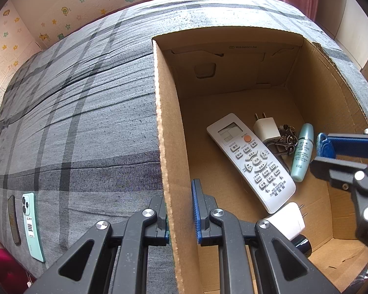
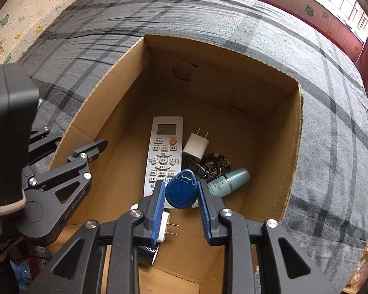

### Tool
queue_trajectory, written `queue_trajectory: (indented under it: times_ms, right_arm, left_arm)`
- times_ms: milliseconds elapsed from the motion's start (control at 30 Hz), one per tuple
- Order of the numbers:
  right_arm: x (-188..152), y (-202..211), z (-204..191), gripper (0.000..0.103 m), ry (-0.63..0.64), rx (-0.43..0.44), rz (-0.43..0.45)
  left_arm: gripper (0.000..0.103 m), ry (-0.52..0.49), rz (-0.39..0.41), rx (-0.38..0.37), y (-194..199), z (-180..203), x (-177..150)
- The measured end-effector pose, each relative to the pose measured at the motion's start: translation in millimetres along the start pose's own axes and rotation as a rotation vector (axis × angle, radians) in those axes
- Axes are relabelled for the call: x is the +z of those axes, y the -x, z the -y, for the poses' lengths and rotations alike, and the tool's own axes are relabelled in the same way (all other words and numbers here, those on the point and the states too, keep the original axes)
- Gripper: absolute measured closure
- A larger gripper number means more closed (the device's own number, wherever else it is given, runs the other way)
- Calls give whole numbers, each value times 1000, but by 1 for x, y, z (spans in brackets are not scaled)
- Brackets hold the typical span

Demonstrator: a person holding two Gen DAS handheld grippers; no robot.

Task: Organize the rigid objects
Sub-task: 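Lift the blue key fob with the right tool over the box, then lower the fob into the box and open the right tool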

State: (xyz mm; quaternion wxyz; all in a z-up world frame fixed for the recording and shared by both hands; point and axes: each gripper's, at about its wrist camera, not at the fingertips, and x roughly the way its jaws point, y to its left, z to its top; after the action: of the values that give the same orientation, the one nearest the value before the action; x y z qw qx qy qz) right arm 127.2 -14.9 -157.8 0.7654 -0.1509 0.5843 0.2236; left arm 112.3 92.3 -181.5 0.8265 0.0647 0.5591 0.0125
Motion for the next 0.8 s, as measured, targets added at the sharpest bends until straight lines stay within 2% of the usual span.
queue_trajectory:
  times_ms: [333, 800]
  right_arm:
    - [-8, -35, -2, 75, 2, -11, -63]
    - [-8, -38, -1, 74, -4, 4, -73]
  left_arm:
    - [88, -3, 2, 1, -1, 0, -2]
    - [88, -4, 4, 3, 0, 0, -1]
